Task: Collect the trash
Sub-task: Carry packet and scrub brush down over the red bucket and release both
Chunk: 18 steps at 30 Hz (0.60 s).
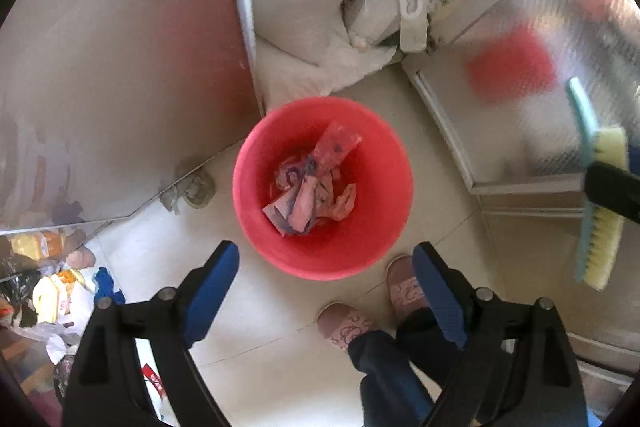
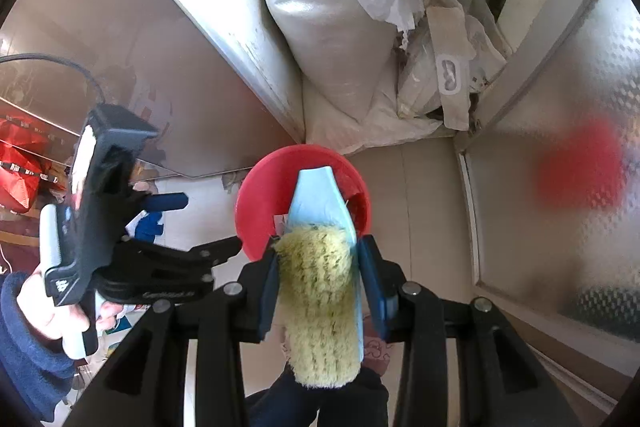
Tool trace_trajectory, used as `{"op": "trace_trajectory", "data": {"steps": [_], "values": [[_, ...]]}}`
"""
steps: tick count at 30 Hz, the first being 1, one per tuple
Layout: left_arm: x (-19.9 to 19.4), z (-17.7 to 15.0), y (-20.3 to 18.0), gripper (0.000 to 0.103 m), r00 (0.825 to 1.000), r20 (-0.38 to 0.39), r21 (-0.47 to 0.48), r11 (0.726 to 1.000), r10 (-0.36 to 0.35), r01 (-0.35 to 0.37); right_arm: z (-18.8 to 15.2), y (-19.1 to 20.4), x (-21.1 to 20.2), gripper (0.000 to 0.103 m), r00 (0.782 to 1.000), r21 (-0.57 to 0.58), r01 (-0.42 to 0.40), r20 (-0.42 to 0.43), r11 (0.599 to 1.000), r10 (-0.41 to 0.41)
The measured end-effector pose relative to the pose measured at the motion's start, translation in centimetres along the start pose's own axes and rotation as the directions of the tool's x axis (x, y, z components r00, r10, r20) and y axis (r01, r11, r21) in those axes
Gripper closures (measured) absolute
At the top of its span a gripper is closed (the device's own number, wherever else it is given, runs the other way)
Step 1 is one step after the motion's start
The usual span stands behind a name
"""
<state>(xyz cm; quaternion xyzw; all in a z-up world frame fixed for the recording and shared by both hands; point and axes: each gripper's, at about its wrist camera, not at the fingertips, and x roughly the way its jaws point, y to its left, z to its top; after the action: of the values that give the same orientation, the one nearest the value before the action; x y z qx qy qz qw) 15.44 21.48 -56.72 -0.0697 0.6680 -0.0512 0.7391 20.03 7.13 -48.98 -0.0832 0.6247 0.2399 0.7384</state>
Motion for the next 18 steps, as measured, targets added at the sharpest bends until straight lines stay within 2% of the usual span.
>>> {"op": "trace_trajectory", "data": {"steps": [4,14,18], "values": [[-1.6,-0.3,1.1,0.012,0.999,0.035,-0.038,0.999,0.013,-0.011,0.6,1.0,0.4,0.068,1.000,-0.030,-0.016,-0.003,0.999,0.016],[-1.8,-1.5,3.9,0.012,0.995,0.030,-0.077,0.993,0.096,-0.093,1.7,3.9,4.2,0.067,0.997,-0.127,-0.065,-0.042,0.990,0.060],[-1.9,-2.0,4.8,0.012,0.994,0.037,-0.095,0.991,0.100,-0.096,1.8,4.5,5.1,0.067,0.997,-0.139,-0.071,-0.045,0.988,0.065]]}}
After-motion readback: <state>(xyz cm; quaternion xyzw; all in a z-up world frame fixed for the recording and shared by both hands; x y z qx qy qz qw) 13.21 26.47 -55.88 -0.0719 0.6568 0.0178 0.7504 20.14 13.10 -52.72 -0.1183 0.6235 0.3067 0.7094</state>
